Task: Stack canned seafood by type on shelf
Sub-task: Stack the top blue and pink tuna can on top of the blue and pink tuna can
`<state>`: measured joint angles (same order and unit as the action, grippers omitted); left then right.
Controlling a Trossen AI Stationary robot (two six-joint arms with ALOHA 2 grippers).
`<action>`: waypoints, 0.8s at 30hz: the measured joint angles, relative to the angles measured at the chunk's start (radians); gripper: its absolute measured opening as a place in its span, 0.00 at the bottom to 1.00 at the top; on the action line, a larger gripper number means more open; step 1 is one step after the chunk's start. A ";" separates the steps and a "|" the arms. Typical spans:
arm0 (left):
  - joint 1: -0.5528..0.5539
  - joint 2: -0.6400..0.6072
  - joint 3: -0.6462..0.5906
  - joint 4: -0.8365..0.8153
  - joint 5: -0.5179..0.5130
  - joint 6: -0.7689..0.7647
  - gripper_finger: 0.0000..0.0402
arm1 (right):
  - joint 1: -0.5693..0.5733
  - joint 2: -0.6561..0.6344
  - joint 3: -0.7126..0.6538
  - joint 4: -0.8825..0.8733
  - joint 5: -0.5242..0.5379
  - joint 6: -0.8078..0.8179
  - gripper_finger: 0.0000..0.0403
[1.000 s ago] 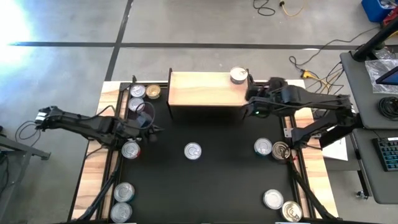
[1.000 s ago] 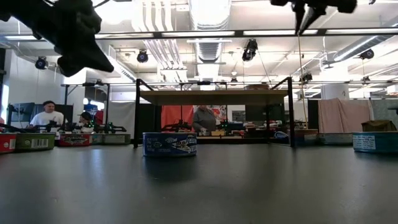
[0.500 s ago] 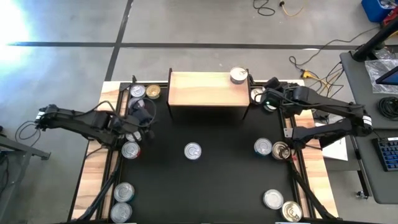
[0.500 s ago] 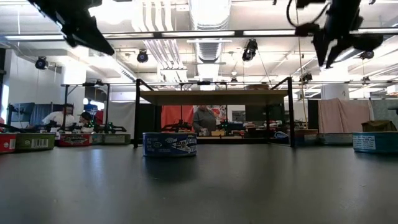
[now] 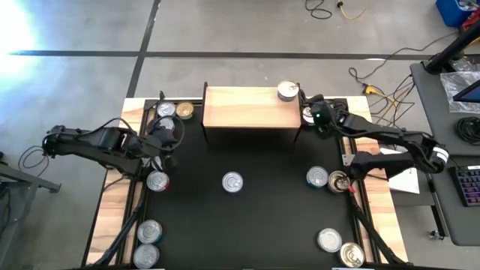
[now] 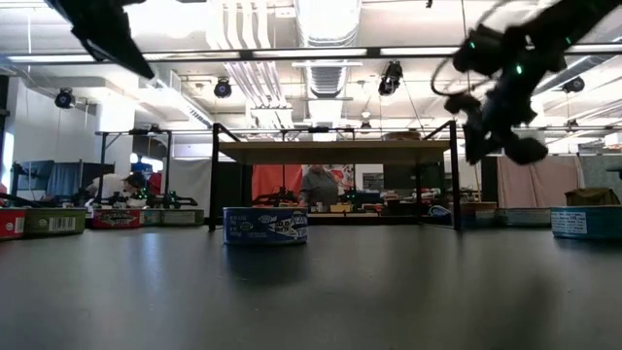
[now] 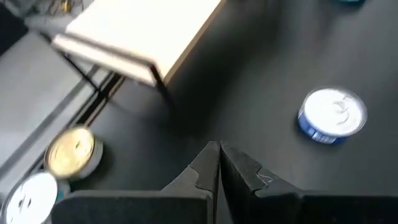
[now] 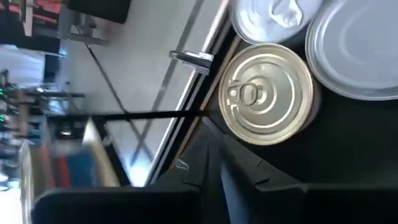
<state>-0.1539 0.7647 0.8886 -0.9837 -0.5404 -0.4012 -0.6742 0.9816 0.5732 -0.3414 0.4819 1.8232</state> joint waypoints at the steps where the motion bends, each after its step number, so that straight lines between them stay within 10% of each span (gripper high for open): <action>1: 0.000 -0.002 0.000 -0.014 0.000 -0.020 0.00 | -0.027 -0.005 -0.034 0.047 -0.036 0.000 0.04; 12: 0.007 -0.005 0.024 0.080 0.000 0.064 0.00 | -0.212 0.021 -0.171 0.316 -0.135 -0.023 0.02; 24: 0.081 0.002 0.336 0.249 0.122 0.364 0.00 | -0.287 0.201 -0.159 0.389 -0.277 -0.140 0.02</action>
<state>-0.0727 0.7662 1.2248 -0.7348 -0.4187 -0.0375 -0.9617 1.1822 0.4145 0.0474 0.2045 1.6834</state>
